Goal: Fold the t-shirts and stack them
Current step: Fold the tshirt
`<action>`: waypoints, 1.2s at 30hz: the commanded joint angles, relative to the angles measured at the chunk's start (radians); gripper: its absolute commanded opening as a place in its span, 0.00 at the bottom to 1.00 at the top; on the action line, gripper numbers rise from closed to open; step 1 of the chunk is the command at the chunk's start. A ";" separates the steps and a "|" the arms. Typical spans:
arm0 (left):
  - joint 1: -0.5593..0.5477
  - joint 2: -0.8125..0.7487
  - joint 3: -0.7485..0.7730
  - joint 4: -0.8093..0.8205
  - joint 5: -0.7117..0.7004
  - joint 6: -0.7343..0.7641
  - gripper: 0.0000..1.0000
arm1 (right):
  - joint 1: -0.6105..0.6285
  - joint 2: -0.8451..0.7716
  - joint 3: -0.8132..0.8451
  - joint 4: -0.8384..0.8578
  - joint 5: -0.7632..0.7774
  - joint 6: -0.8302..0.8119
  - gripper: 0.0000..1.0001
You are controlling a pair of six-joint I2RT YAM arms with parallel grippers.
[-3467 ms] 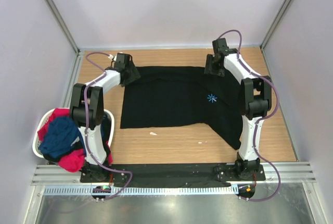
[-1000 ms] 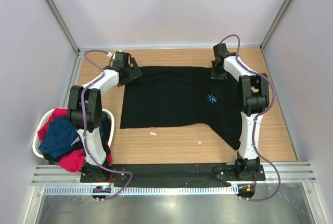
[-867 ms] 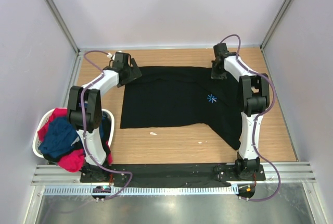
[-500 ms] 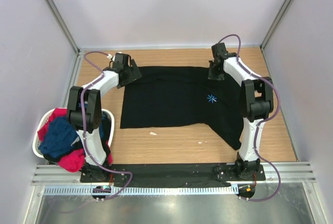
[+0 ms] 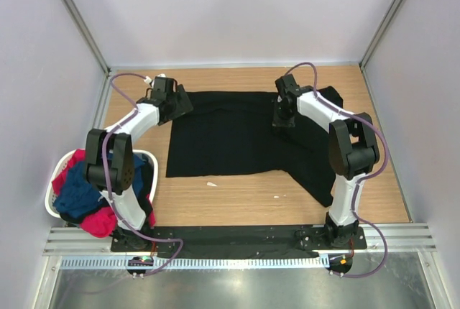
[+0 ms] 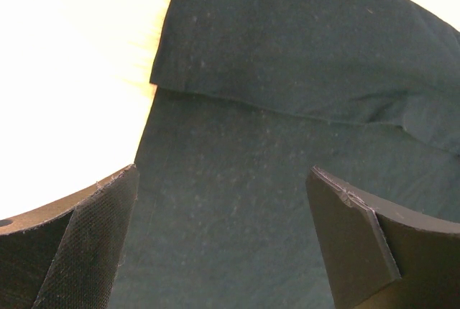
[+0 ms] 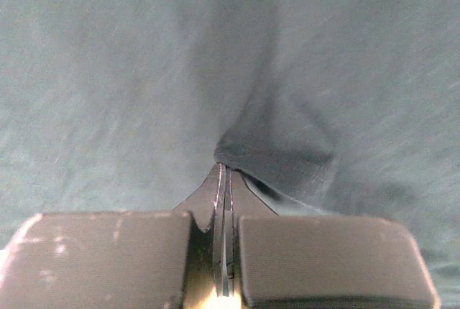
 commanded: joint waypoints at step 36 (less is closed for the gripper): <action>-0.117 -0.207 0.253 -0.731 -0.281 0.085 1.00 | -0.218 -0.674 -0.492 -0.103 0.129 0.302 0.90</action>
